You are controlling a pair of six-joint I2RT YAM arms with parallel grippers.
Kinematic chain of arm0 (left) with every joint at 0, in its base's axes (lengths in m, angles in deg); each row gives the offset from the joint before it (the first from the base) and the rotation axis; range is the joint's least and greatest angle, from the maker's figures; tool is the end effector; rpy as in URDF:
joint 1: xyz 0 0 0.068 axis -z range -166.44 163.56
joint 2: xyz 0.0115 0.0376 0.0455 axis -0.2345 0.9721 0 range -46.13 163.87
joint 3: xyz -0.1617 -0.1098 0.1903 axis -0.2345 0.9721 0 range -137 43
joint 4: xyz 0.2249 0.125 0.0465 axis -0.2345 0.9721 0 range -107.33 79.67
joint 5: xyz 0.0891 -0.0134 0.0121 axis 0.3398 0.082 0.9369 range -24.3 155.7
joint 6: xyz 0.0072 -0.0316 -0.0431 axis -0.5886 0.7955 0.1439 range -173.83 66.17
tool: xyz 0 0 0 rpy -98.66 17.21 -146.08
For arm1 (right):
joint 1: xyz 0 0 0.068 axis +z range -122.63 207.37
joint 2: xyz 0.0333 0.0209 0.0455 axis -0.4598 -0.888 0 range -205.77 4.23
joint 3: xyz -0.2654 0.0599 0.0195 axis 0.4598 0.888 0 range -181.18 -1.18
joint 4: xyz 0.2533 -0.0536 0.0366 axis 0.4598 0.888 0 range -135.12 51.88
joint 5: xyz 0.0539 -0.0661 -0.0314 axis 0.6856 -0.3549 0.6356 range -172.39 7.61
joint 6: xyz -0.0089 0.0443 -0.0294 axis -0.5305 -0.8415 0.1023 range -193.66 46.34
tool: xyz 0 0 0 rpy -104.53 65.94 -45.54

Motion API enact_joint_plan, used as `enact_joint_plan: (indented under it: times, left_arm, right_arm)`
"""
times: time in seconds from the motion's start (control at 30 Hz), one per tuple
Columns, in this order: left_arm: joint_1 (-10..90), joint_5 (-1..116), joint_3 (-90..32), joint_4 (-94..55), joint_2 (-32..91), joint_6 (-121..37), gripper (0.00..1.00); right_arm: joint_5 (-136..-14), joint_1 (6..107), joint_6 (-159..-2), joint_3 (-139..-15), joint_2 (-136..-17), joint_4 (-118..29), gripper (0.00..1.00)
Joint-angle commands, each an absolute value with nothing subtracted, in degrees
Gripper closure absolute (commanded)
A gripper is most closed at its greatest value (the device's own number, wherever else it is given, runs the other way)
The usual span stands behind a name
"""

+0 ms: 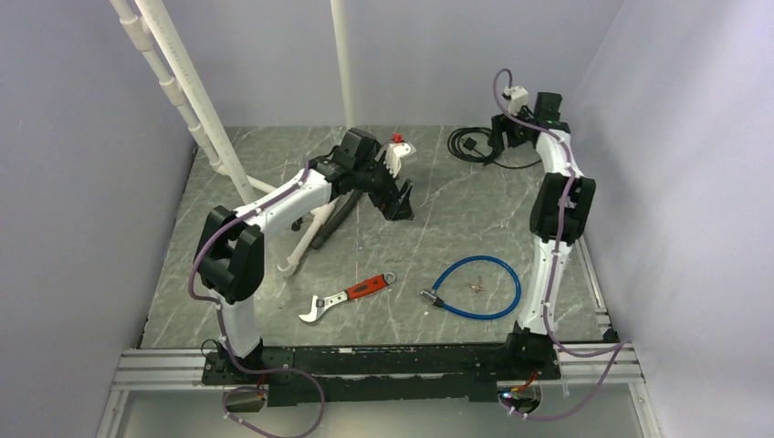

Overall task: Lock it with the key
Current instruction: Pick up the lock from the center of the board.

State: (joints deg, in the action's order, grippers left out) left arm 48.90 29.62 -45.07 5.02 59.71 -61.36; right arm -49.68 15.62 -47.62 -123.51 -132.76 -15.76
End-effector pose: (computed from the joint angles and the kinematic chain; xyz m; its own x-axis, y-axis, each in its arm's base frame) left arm 0.3323 -0.2614 0.2835 -0.4117 0.4218 -0.8079 0.8965 0.3465 -0.2759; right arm 0.5325 -0.0912 0.2173 -0.5195 -0.2692 -0.8109 -0.4865 0.8734 0.0217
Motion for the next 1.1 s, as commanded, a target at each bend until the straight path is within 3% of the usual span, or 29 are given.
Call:
enact_joint_plan:
  times: [0.0, 0.83, 1.07]
  left_arm:
    - [48.12, 28.37, -48.29, 5.82, 60.41, -60.32, 0.01]
    - [46.89, 31.42, -49.00, 5.96, 61.49, -59.11, 0.01]
    - [46.66, 31.57, -49.90, 6.06, 61.71, -59.24, 0.00]
  right_arm:
    - [-54.08, 18.77, -51.28, -132.21, -138.48, -26.48, 0.28]
    - [-51.06, 23.91, -49.58, -139.10, -150.79, -30.93, 0.27]
    - [-50.30, 24.30, -47.38, -140.75, -151.38, -27.69, 0.37]
